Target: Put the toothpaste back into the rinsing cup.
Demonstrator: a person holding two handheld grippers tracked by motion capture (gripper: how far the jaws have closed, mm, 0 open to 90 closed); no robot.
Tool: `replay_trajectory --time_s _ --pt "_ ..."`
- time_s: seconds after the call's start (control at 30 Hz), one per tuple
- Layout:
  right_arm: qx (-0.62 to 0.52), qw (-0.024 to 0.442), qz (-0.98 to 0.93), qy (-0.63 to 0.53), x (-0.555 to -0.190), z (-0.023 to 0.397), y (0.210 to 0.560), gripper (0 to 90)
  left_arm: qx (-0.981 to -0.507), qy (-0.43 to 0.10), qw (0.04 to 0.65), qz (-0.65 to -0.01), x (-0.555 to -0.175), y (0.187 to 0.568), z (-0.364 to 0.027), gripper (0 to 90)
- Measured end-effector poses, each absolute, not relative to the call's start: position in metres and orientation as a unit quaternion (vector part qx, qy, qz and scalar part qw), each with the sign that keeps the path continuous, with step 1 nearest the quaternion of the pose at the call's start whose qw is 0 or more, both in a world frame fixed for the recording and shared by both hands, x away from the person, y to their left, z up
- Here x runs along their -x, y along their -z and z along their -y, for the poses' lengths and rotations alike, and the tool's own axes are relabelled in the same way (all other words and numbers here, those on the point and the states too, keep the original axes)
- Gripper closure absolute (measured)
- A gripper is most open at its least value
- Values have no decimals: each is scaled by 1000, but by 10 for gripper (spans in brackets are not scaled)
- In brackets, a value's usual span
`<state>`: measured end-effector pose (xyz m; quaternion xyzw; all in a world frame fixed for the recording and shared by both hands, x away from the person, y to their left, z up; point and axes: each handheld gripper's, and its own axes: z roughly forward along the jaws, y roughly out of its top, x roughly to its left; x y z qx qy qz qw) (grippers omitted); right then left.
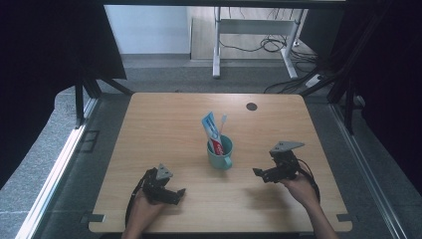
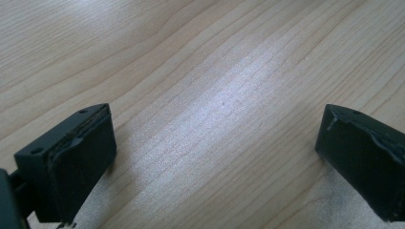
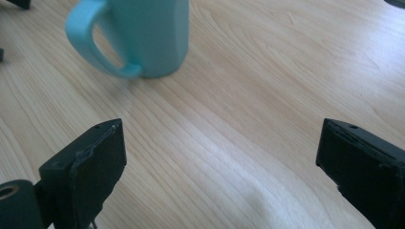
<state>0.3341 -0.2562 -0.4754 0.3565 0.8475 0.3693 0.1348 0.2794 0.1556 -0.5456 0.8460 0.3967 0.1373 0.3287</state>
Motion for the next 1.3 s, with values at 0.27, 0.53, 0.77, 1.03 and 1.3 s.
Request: replay_trajectory --time_s 0.27,0.53,0.77,1.03,1.3 --pt "-365 139 -844 -367 -324 269 489 27 -846 -137 329 -397 -279 546 -156 0" --pt "-375 143 -841 -363 -314 277 504 27 -846 -137 328 -396 -279 546 -156 0" --pt "-382 144 -840 -357 -308 281 518 24 -847 -137 329 -394 -279 545 -155 0" --pt "-390 142 -839 -353 -303 286 534 16 -847 -137 329 -394 -279 545 -155 0" --pt "-395 153 -834 -353 -299 288 543 4 -847 -137 329 -395 -279 546 -155 0"
